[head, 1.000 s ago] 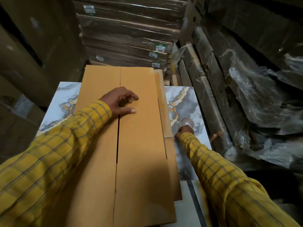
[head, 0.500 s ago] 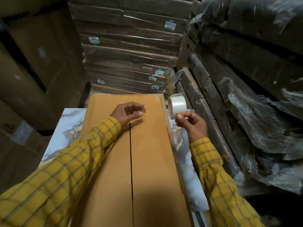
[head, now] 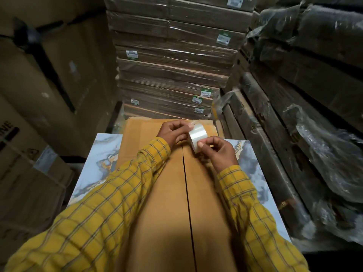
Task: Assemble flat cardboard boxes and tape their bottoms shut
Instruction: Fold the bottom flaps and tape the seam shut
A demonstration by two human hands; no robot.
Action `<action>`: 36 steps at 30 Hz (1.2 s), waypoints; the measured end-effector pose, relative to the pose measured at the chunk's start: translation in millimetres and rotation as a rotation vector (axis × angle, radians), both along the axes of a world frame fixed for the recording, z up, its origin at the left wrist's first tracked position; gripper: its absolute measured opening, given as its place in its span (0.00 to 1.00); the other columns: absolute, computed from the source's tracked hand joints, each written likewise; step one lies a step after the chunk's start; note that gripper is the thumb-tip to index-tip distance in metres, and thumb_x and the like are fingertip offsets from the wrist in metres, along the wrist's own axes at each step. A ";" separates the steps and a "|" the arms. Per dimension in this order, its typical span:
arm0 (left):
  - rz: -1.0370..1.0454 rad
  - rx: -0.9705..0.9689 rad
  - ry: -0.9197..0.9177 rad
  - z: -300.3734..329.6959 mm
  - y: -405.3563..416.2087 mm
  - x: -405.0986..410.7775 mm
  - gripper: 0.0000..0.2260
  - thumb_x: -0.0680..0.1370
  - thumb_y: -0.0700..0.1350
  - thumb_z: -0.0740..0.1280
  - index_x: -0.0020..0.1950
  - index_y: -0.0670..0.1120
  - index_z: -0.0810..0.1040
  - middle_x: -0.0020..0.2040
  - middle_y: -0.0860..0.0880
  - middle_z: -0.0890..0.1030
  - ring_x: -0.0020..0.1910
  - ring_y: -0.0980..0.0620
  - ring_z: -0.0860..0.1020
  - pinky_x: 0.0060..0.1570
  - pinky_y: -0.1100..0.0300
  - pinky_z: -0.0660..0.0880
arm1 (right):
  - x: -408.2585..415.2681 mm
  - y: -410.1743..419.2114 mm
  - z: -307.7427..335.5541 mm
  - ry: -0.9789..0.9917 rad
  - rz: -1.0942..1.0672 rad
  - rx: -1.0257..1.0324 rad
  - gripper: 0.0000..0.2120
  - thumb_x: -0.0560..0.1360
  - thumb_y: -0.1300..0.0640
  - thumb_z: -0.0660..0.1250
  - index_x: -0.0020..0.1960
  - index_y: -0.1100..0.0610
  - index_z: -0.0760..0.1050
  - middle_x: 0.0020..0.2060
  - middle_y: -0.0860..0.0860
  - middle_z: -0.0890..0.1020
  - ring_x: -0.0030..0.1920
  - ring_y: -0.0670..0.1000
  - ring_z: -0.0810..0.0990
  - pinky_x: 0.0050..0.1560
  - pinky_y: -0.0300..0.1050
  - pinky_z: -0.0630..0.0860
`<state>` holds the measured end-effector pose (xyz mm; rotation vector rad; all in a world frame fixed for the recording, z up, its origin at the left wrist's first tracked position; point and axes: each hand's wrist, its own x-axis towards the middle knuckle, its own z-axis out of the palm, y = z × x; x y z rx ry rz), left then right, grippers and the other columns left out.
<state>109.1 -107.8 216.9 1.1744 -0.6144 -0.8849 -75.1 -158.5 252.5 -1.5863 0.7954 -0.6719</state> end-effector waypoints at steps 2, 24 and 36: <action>0.025 0.040 -0.051 4.6 -2.4 7.5 0.09 0.77 0.35 0.70 0.52 0.29 0.79 0.37 0.47 0.83 0.35 0.56 0.81 0.35 0.63 0.78 | 4.7 -1.8 1.9 0.040 0.032 -0.047 0.03 0.75 0.64 0.74 0.46 0.63 0.81 0.37 0.55 0.84 0.33 0.45 0.81 0.37 0.38 0.79; 0.068 0.231 -0.698 -8.4 -31.7 68.0 0.08 0.78 0.46 0.71 0.43 0.42 0.81 0.36 0.48 0.84 0.34 0.55 0.81 0.40 0.64 0.77 | 64.3 -6.4 -21.4 0.117 -0.156 -0.137 0.23 0.78 0.38 0.63 0.39 0.58 0.74 0.34 0.54 0.79 0.37 0.50 0.75 0.44 0.56 0.78; 0.168 0.488 -0.822 -16.2 -44.6 91.6 0.08 0.77 0.48 0.71 0.43 0.45 0.80 0.41 0.50 0.82 0.42 0.49 0.79 0.43 0.59 0.73 | 59.8 5.8 -15.6 0.174 -0.050 -0.069 0.19 0.71 0.34 0.66 0.41 0.50 0.79 0.34 0.54 0.84 0.41 0.61 0.83 0.48 0.63 0.81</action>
